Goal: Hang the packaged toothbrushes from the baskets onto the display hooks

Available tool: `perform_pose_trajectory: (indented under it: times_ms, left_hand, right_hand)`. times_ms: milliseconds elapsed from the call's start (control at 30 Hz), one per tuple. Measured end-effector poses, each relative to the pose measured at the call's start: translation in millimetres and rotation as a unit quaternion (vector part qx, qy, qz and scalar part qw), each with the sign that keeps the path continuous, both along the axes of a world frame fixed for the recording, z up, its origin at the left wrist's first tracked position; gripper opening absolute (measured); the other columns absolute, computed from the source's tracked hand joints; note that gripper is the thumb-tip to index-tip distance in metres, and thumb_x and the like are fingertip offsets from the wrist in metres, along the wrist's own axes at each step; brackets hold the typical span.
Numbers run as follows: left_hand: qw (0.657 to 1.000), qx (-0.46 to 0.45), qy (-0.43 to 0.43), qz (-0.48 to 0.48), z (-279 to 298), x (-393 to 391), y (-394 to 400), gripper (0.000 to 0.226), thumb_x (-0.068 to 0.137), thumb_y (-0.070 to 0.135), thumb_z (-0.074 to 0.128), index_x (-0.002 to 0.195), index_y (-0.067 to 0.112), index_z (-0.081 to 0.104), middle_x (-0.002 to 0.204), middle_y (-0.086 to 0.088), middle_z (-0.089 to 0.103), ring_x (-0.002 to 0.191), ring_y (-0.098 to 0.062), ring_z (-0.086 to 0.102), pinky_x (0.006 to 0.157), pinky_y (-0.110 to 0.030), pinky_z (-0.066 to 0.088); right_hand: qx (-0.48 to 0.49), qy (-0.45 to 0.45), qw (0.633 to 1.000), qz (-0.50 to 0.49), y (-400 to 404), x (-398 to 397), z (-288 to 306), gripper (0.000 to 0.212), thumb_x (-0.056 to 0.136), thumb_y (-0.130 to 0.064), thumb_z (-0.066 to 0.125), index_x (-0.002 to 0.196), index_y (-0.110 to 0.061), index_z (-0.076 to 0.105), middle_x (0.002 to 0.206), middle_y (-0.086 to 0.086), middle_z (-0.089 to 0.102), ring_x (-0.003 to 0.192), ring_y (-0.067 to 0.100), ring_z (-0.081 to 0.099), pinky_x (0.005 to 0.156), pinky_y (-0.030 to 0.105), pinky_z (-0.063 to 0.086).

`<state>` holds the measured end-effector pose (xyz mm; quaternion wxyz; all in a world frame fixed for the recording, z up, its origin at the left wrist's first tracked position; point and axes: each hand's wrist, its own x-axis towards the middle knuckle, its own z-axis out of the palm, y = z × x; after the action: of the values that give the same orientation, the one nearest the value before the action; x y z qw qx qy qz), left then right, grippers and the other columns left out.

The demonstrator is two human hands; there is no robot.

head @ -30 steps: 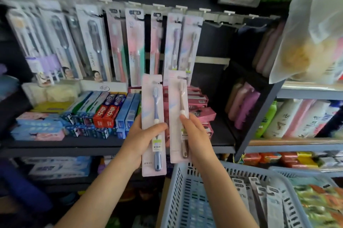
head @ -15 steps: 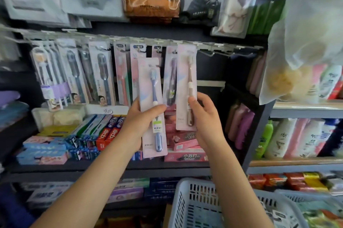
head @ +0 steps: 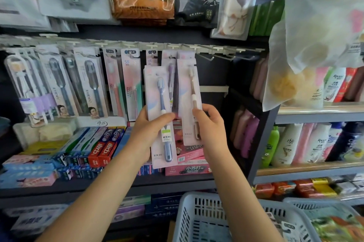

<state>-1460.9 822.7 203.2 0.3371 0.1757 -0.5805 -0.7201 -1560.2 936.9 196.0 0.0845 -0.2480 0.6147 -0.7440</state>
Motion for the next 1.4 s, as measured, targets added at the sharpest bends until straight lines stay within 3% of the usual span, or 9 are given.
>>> perform_pose_trajectory:
  times_ms: [267, 367, 500, 633, 700, 1000, 1133, 1300, 1400]
  left_hand:
    - [1.0, -0.006, -0.006, 0.015, 2, -9, -2, 0.034, 0.083, 0.015, 0.08, 0.106, 0.032, 0.063, 0.088, 0.004, 0.077, 0.074, -0.011, 0.075, 0.055, -0.025, 0.056]
    - [1.0, -0.006, -0.006, 0.013, 2, -11, -5, 0.034, 0.083, 0.014, 0.08, 0.107, 0.032, 0.063, 0.087, 0.004, 0.077, 0.074, -0.011, 0.075, 0.053, -0.024, 0.056]
    - [1.0, -0.007, -0.008, 0.014, 0, -13, -8, 0.033, 0.084, 0.013, 0.079, 0.103, 0.033, 0.062, 0.08, 0.008, 0.076, 0.07, -0.009, 0.074, 0.053, -0.023, 0.055]
    - [0.999, -0.008, -0.022, 0.025, -7, -15, -10, 0.034, 0.082, 0.015, 0.08, 0.108, 0.03, 0.063, 0.094, 0.0, 0.075, 0.082, -0.017, 0.073, 0.068, -0.031, 0.057]
    - [0.999, -0.006, -0.029, 0.028, -12, -17, -12, 0.035, 0.082, 0.015, 0.081, 0.107, 0.031, 0.063, 0.098, -0.004, 0.075, 0.089, -0.023, 0.073, 0.076, -0.038, 0.059]
    - [0.998, 0.011, -0.05, 0.027, -25, -21, -11, 0.04, 0.082, 0.017, 0.081, 0.115, 0.027, 0.062, 0.106, -0.008, 0.073, 0.096, -0.027, 0.072, 0.084, -0.044, 0.059]
    - [0.999, 0.005, -0.05, 0.02, -29, -19, -13, 0.04, 0.082, 0.017, 0.081, 0.114, 0.03, 0.061, 0.105, -0.005, 0.074, 0.095, -0.024, 0.072, 0.081, -0.041, 0.058]
    - [0.998, 0.003, -0.047, 0.028, -35, -17, -17, 0.04, 0.082, 0.019, 0.082, 0.113, 0.034, 0.061, 0.102, 0.0, 0.075, 0.088, -0.016, 0.073, 0.069, -0.033, 0.057]
    - [0.998, 0.009, -0.052, 0.037, -35, -19, -13, 0.05, 0.079, 0.025, 0.084, 0.123, 0.03, 0.061, 0.11, -0.004, 0.073, 0.097, -0.024, 0.072, 0.081, -0.046, 0.061]
  right_hand:
    - [0.001, 0.017, 1.0, -0.009, -16, -20, 19, 0.019, 0.098, -0.029, 0.058, 0.111, -0.019, 0.069, 0.073, -0.011, 0.067, 0.059, 0.001, 0.06, 0.061, 0.028, 0.048]
    - [0.013, 0.012, 1.0, -0.003, -24, -24, 24, 0.025, 0.092, -0.038, 0.058, 0.105, -0.019, 0.069, 0.087, 0.002, 0.076, 0.078, 0.022, 0.074, 0.072, 0.043, 0.06]
    - [0.043, 0.003, 0.999, -0.03, -27, -32, 21, 0.02, 0.098, -0.032, 0.059, 0.103, -0.014, 0.068, 0.086, 0.004, 0.072, 0.075, 0.018, 0.066, 0.068, 0.035, 0.055]
    - [0.067, -0.055, 0.996, -0.037, -33, -32, 1, 0.044, 0.09, -0.051, 0.063, 0.088, -0.007, 0.063, 0.086, 0.017, 0.069, 0.078, 0.04, 0.064, 0.078, 0.046, 0.059]
    - [0.076, -0.072, 0.994, -0.044, -31, -31, -13, 0.045, 0.09, -0.054, 0.064, 0.085, -0.009, 0.06, 0.081, 0.013, 0.066, 0.073, 0.032, 0.061, 0.073, 0.044, 0.06]
    - [0.092, -0.118, 0.988, -0.024, -34, -41, -27, 0.037, 0.1, -0.047, 0.058, 0.104, -0.011, 0.067, 0.091, 0.011, 0.077, 0.07, 0.028, 0.074, 0.06, 0.034, 0.062]
    - [0.143, -0.177, 0.973, -0.046, -37, -45, -42, 0.079, 0.085, -0.068, 0.064, 0.132, -0.006, 0.049, 0.114, 0.011, 0.068, 0.1, 0.028, 0.07, 0.086, 0.045, 0.061]
    - [0.137, -0.059, 0.985, 0.085, -14, -8, -50, 0.043, 0.092, -0.049, 0.068, 0.108, -0.01, 0.06, 0.083, 0.005, 0.065, 0.067, 0.017, 0.06, 0.062, 0.032, 0.051]
    - [0.173, 0.058, 0.965, 0.187, -14, 11, -45, 0.035, 0.088, -0.039, 0.076, 0.099, -0.008, 0.063, 0.08, 0.0, 0.061, 0.069, 0.012, 0.055, 0.061, 0.027, 0.046]
